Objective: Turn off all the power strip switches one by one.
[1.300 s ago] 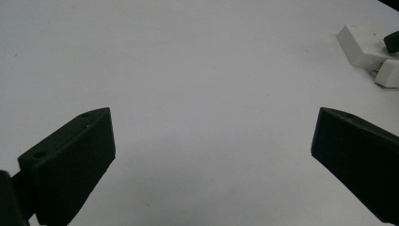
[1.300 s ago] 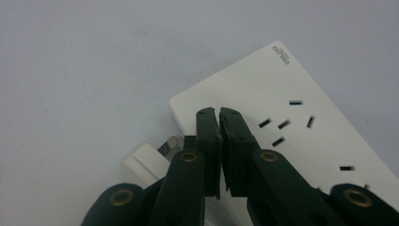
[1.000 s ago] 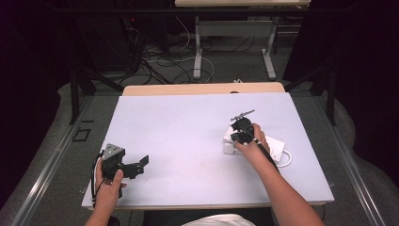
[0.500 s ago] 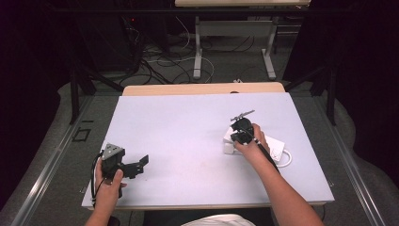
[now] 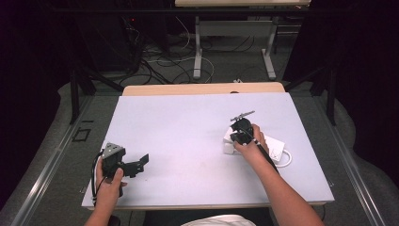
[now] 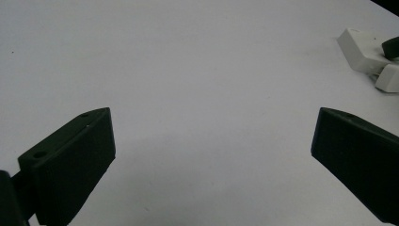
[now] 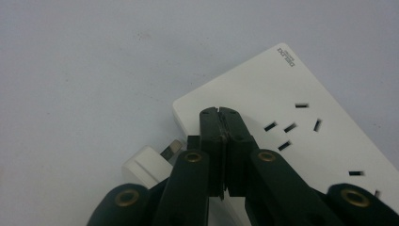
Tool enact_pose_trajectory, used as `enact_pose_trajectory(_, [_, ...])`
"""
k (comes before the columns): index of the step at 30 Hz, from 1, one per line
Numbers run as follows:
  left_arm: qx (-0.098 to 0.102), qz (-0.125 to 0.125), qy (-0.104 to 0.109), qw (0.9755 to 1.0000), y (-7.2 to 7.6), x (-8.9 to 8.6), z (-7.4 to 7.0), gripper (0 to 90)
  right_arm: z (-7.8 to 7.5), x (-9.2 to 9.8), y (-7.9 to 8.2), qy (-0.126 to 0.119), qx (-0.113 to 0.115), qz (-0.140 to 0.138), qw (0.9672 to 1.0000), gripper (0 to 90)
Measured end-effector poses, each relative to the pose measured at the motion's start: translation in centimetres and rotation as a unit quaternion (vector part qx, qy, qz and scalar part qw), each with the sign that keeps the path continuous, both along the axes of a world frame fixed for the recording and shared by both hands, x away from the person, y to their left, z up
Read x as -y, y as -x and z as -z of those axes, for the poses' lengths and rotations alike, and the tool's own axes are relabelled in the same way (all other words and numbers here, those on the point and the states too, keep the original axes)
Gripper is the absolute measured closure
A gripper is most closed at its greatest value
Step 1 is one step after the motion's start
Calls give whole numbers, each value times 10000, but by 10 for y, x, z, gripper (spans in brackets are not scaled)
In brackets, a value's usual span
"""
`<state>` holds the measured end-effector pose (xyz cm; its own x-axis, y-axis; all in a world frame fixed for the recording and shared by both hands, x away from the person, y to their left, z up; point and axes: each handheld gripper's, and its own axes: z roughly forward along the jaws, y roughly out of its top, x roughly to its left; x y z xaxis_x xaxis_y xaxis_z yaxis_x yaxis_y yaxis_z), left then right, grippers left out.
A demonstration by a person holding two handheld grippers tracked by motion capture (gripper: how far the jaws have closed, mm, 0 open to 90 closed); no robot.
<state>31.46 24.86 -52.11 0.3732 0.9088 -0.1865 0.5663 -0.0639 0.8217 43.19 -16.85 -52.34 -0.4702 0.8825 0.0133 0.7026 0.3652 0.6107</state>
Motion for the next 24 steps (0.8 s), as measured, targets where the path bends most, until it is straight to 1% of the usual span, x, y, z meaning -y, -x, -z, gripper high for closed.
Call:
enact_pose_trajectory(2, [5, 7, -9, 10000, 0, 0, 0, 2, 0, 1, 0, 8, 4, -7, 10000, 880])
enact_pose_trajectory(3, [7, 17, -49, 10000, 0, -1, 0, 2, 0, 1, 0, 4, 4, -6, 10000, 873])
enact_pose_trajectory(4, [7, 17, -61, 10000, 1, -1, 0, 2, 0, 2, -1, -26, 0, -5, 10000, 862])
enact_pose_trajectory(5, [7, 20, -46, 10000, 1, -1, 0, 3, 0, 1, -1, -113, -47, 21, 9999, 852])
enact_pose_trajectory(6, [29, 6, -25, 10000, 2, 0, 0, 2, -1, 2, -1, -69, -30, 16, 10000, 847])
enact_pose_trajectory(7, [34, 8, -30, 10000, 2, 0, 0, 2, -1, 1, 0, -119, -43, 46, 9999, 843])
enact_pose_trajectory(8, [10, 18, -68, 10000, 3, -1, 0, 2, 0, 2, 0, -64, -35, 41, 10000, 837])
enact_pose_trajectory(10, [38, -1, -53, 10000, 5, -1, 0, 2, -1, 1, 1, -121, -57, 63, 9999, 822])
enact_pose_trajectory(11, [32, -19, -39, 10000, 5, -2, 0, 2, 0, 2, 1, -153, 30, 33, 9999, 814])
enact_pose_trajectory(12, [52, -12, -49, 10000, 6, -2, 0, 2, -2, 1, 3, -183, -18, 29, 9998, 812])
enact_pose_trajectory(13, [38, -10, -66, 10000, 6, -3, -1, 3, -2, 2, 4, -162, 65, 34, 9998, 806])
enact_pose_trajectory(14, [32, -19, -67, 10000, 7, -3, -1, 3, -3, 2, 5, -181, 0, 30, 9998, 800])
enact_pose_trajectory(18, [39, -14, -86, 10000, 7, -2, 0, 2, -8, 3, 9, -267, 78, -20, 9996, 770])
enact_pose_trajectory(19, [47, -17, -82, 10000, 7, -2, 0, 2, -8, 4, 9, -270, 107, -79, 9995, 751])
enact_pose_trajectory(21, [43, -26, -83, 10000, 6, -2, 0, 2, -9, 4, 11, -346, 127, -79, 9993, 701])
enact_pose_trajectory(22, [36, -25, -79, 10000, 6, -2, 0, 3, -10, 5, 11, -321, 165, -136, 9993, 676])
enact_pose_trajectory(24, [14, -24, -59, 10000, 6, -2, 0, 2, -10, 6, 13, -404, 93, -211, 9989, 628])
